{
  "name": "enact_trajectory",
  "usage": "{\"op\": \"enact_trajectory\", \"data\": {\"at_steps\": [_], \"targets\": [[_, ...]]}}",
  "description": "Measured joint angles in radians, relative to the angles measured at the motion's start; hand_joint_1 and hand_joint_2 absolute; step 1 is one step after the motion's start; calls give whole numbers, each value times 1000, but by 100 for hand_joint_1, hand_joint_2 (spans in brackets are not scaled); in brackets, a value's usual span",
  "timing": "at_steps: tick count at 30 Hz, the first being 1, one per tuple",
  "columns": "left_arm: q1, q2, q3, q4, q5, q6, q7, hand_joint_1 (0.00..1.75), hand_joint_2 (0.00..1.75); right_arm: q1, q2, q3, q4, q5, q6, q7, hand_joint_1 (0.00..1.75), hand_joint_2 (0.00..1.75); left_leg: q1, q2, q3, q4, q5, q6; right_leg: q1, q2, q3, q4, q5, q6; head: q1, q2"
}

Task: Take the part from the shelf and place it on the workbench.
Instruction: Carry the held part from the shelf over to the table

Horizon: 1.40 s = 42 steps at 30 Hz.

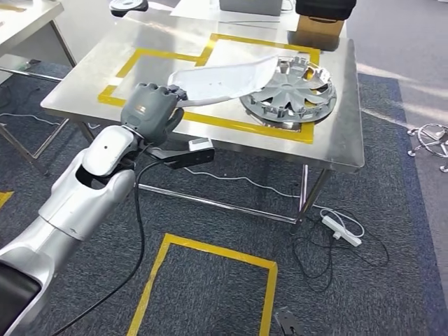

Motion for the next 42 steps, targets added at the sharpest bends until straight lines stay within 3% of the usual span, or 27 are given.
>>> {"op": "enact_trajectory", "data": {"at_steps": [2,4,5,7,8,9,10,12,14,16,19,21,23,24,25,27,29,30,33,35,38,39,41,42], "targets": [[1,0,1,0,0,0,0,175,175,0,0,0,0,0,0,0,0,175,-2,-2,2,-2,-12,22,-1,-1,2,-2,-6,8,4,0],[1,1,1,0,0,0,0,175,175,1,0,0,0,0,0,0,0,175,-1,-2,9,-2,-19,36,-2,-6,-12,31,-26,16,7,0],[0,0,1,0,0,0,0,175,175,0,0,0,0,0,0,0,0,175,-2,-3,14,-3,-22,43,-3,-8,-37,81,-48,18,10,0],[1,0,1,0,0,0,0,175,175,-1,0,0,0,0,0,0,0,175,-6,-3,23,-3,-31,51,-2,-9,-117,222,-96,19,13,0],[2,0,1,0,0,0,0,175,175,0,0,0,0,0,0,0,0,175,-8,-4,29,-3,-37,53,-2,-9,-156,279,-106,18,13,0],[2,0,1,0,0,-1,0,175,175,1,0,0,0,0,0,0,0,175,-11,-5,36,-3,-43,54,-1,-9,-179,299,-94,15,14,0],[3,0,0,0,0,-1,0,175,175,2,0,0,0,0,0,0,0,175,-12,-6,45,-3,-49,54,0,-9,-183,280,-63,12,14,0],[2,-2,0,0,0,-1,0,175,175,3,0,0,0,0,0,0,0,175,-13,-8,67,-3,-64,51,5,-9,-141,152,31,0,14,0],[0,-2,0,0,0,-2,0,175,175,2,0,0,0,0,0,0,0,175,-15,-8,79,-3,-76,44,11,-10,-92,42,78,-9,13,0],[-1,-3,0,0,-1,-3,0,175,175,0,0,0,0,0,0,0,0,175,-15,-8,80,-7,-80,33,16,-9,-76,13,71,-13,11,0],[-3,-3,2,-3,-1,-3,0,175,175,1,-1,0,0,0,0,0,0,175,-14,-7,77,7,-95,16,11,-8,-60,-4,66,-22,7,0],[-5,-3,2,-4,-1,-3,0,175,175,0,-1,0,0,0,0,-1,0,175,-14,-6,28,100,-133,7,5,-9,-45,-13,61,-29,3,0],[-3,-3,1,-4,-1,-4,0,175,175,-1,-1,0,0,0,0,-1,0,175,-12,-6,-54,225,-168,0,3,-9,-35,-14,52,-32,1,0],[-1,-3,1,-4,-1,-4,0,175,175,-1,0,0,0,0,0,-1,0,175,-11,-6,-83,257,-163,-3,2,-8,-29,-14,46,-32,1,0],[1,-2,1,-4,-1,-4,0,175,175,-1,0,0,0,0,0,-1,0,175,-10,-6,-92,250,-137,-4,1,-7,-23,-13,41,-30,1,0],[3,-1,1,-4,-1,-4,0,175,175,1,0,0,0,0,0,-2,0,175,-7,-4,-60,142,-44,-8,-3,-3,-6,-12,27,-23,0,0],[2,1,2,-4,-1,-4,0,175,175,0,0,0,0,1,0,-3,0,175,-5,-1,-12,28,7,-7,1,-1,2,-6,11,-12,-3,0],[2,0,1,-4,-1,-4,0,175,175,-1,0,0,0,1,0,-3,0,175,-4,-1,0,1,9,-1,4,-1,3,-5,5,-8,-2,0],[2,1,2,-4,-3,-5,0,175,175,-2,-1,0,0,1,-1,-4,0,175,-5,-4,6,-9,-9,26,5,-4,5,-6,-8,3,3,0],[2,3,3,-4,-3,-5,0,175,175,-3,0,0,0,1,-1,-5,0,175,-3,-5,14,-9,-14,39,4,-7,-14,40,-35,11,8,0],[4,3,2,-4,-3,-5,0,175,175,-4,0,0,0,1,-1,-6,0,175,-7,-5,25,-10,-26,50,3,-9,-128,238,-107,16,15,0],[5,3,2,-4,-4,-5,0,175,175,-2,0,0,0,1,-1,-6,0,175,-8,-6,30,-10,-31,52,4,-9,-163,285,-112,16,16,0],[6,3,1,-4,-4,-5,0,175,175,0,0,0,0,1,0,-6,0,175,-10,-8,43,-9,-41,50,4,-9,-176,260,-58,12,17,0],[6,3,1,-4,-4,-5,0,175,175,0,0,0,0,1,0,-6,0,175,-10,-9,54,-9,-49,48,4,-9,-154,192,-7,8,17,0]]}}
